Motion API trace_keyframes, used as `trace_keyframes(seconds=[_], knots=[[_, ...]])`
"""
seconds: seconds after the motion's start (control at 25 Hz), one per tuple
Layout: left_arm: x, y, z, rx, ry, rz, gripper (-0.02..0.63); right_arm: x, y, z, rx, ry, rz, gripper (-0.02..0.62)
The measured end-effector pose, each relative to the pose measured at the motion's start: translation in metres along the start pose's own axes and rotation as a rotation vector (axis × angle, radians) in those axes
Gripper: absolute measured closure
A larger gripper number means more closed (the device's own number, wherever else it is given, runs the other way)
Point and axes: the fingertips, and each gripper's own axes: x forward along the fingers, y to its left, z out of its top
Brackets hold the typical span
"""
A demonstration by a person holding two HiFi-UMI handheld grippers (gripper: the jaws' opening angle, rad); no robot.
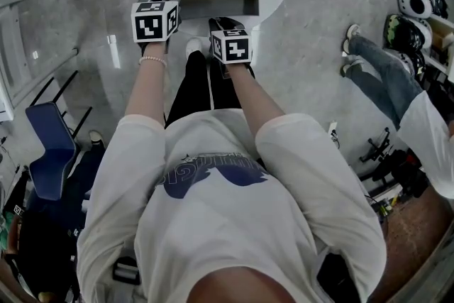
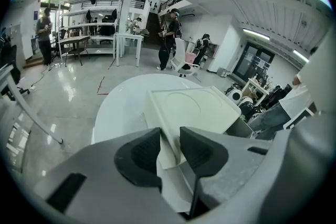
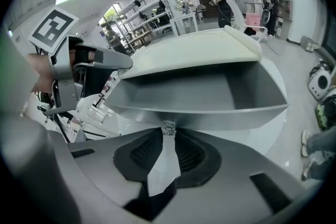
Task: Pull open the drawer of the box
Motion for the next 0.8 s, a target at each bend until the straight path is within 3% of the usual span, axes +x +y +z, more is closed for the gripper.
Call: trace_keyframes(seconds=[0.8], knots=[[-0.001,-0.002,-0.002,-0.001,-0.010,0.020,0.482,-0.008,0.005,-0.032,-0.014,0.012,0.034,0.528]])
